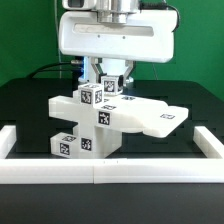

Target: Assemble chair

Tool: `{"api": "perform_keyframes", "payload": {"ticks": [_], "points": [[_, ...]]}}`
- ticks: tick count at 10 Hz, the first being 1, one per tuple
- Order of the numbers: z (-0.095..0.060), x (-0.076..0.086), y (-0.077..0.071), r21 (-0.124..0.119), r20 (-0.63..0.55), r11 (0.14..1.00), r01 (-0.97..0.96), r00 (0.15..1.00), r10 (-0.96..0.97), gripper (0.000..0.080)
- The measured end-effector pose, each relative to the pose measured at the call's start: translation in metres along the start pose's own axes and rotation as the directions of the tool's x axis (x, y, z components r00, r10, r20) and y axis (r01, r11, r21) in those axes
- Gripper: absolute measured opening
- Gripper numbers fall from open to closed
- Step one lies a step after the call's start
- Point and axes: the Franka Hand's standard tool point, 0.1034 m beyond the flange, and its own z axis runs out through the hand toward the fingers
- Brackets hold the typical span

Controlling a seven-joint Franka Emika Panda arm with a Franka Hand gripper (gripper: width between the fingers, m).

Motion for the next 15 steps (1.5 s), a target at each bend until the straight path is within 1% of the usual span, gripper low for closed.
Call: {"api": "perform_keyframes", "payload": {"ticks": [1, 4, 6, 9, 10, 12, 13, 14, 15], "points": [[0.0001, -0.0003, -0.0006, 0.004, 0.002, 0.996, -0.085, 0.996, 0.085, 0.0288], [0.0002, -0.0008, -0.0015, 0.006, 0.004, 0.958, -0.286, 0.958, 0.286, 0.0288], [0.0003, -0.0011, -0.0022, 0.009, 0.007, 0.929, -0.37, 0.929, 0.369, 0.0288], [0.0005, -0.002, -0.0037, 0.01, 0.012, 0.834, -0.551, 0.834, 0.551, 0.0288], [0.0005, -0.0021, -0.0039, 0.011, 0.013, 0.815, -0.579, 0.815, 0.579, 0.0288], [0.0004, -0.0027, -0.0056, 0.014, 0.022, 0.722, -0.692, 0.722, 0.692, 0.0288], [0.0004, -0.0029, -0.006, 0.015, 0.024, 0.707, -0.707, 0.707, 0.707, 0.0288], [0.0004, -0.0029, -0.006, 0.016, 0.024, 0.717, -0.696, 0.718, 0.696, 0.0345], [0.0004, -0.0029, -0.006, 0.017, 0.023, 0.745, -0.667, 0.745, 0.667, 0.0481]]}}
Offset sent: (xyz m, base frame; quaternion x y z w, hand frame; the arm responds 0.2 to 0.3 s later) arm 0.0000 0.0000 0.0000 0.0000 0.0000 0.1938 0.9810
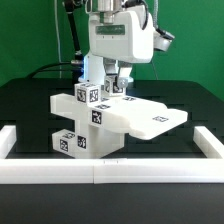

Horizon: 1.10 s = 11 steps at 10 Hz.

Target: Assemble chair

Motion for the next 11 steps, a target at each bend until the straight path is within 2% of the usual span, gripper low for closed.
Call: {"api": "perform_keyframes", "payload": {"ticks": [1, 2, 3, 7, 9, 11], "points": [[0.0001, -0.0006, 0.0001, -0.002, 0.0, 0.999, 0.035, 0.999, -0.035, 0.0481], [0.0, -0.0016, -0.0003, -0.001, -0.001, 0.994, 0.111, 0.994, -0.111, 0.0611], [0.0002, -0.0032, -0.0002, -0.001, -0.001, 0.971, 0.241, 0.971, -0.241, 0.0638], [-0.0001, -0.0027, -0.0012, 0.0, -0.006, 0.798, 0.603, 0.798, -0.603, 0.0649], [-0.0002, -0.0026, -0.0011, 0.0, -0.006, 0.713, 0.701, 0.713, -0.701, 0.0649], [-0.0003, -0.0008, -0.0004, -0.002, -0.006, 0.56, 0.829, 0.56, -0.829, 0.0649]]}}
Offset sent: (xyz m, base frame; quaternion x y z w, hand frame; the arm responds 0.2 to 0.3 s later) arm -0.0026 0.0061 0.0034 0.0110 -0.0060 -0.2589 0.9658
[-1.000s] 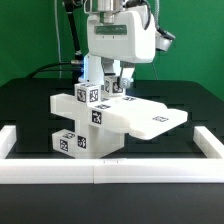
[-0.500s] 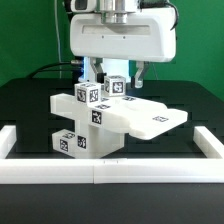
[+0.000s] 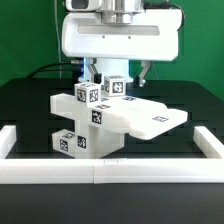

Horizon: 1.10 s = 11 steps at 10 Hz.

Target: Assemble chair

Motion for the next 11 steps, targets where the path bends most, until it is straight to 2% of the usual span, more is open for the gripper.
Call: {"api": "perform_keyframes", "payload": {"ticks": [4, 6, 7, 8, 9, 10, 11], "points": [[0.0001, 0.0009, 0.0049, -0.007, 0.002, 0.967, 0.256, 0.967, -0.256, 0.0649], [0.0001, 0.001, 0.0053, -0.009, 0.003, 0.956, 0.295, 0.956, -0.295, 0.0649], [0.0003, 0.0009, 0.0054, -0.009, 0.004, 0.956, 0.294, 0.956, -0.294, 0.0529], [0.0003, 0.0009, 0.0054, -0.009, 0.003, 0.958, 0.286, 0.958, -0.286, 0.0529], [0.0003, 0.0009, 0.0054, -0.009, 0.003, 0.966, 0.26, 0.966, -0.26, 0.0329], [0.0003, 0.0009, 0.0054, -0.009, 0.003, 0.966, 0.259, 0.966, -0.259, 0.0329], [0.0004, 0.0008, 0.0051, -0.006, 0.002, 0.98, 0.198, 0.98, -0.198, 0.0285]]}}
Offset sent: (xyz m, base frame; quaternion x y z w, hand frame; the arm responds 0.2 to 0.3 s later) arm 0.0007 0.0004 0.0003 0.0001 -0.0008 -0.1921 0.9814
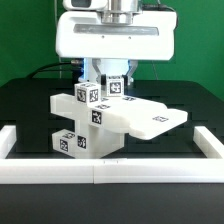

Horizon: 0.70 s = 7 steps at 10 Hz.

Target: Assemble chair

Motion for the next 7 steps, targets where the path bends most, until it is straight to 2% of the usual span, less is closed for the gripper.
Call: {"api": "perform_keyframes", "payload": {"ticks": [3, 5, 7], "points": [[0.0, 0.0, -0.0003, 0.0, 0.0, 0.979, -0.205, 0.979, 0.205, 0.0285], [0.0, 0.0011, -0.0034, 0.0, -0.001, 0.899, -0.438, 0.899, 0.438, 0.0285], [0.0, 0.0013, -0.004, 0.001, -0.001, 0.823, -0.568, 0.823, 0.568, 0.0286]]}}
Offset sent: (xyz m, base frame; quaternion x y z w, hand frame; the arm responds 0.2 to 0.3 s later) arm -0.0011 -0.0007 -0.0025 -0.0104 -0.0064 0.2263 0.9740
